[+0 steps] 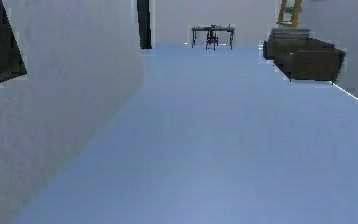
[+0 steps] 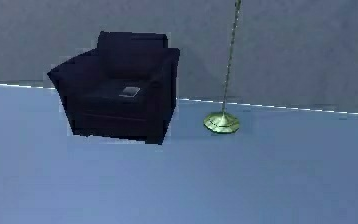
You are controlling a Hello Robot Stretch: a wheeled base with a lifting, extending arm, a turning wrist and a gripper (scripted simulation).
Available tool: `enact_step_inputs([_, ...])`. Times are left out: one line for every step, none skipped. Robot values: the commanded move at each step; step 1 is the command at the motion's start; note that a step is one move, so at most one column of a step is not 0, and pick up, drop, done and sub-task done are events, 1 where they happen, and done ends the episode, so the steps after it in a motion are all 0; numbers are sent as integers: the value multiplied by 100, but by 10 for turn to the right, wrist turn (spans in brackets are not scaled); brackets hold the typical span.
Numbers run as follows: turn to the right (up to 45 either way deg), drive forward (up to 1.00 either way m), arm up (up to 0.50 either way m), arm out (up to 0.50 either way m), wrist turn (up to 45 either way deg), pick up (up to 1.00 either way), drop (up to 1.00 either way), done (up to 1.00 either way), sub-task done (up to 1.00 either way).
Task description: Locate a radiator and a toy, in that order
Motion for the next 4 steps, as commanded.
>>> enact_step_inputs([0,100,0,0,0,0,0,0,0])
enact_step_inputs([0,100,0,0,0,0,0,0,0])
enact_step_inputs([0,100,0,0,0,0,0,0,0])
enact_step_inputs([-30,0,0,0,0,0,0,0,0])
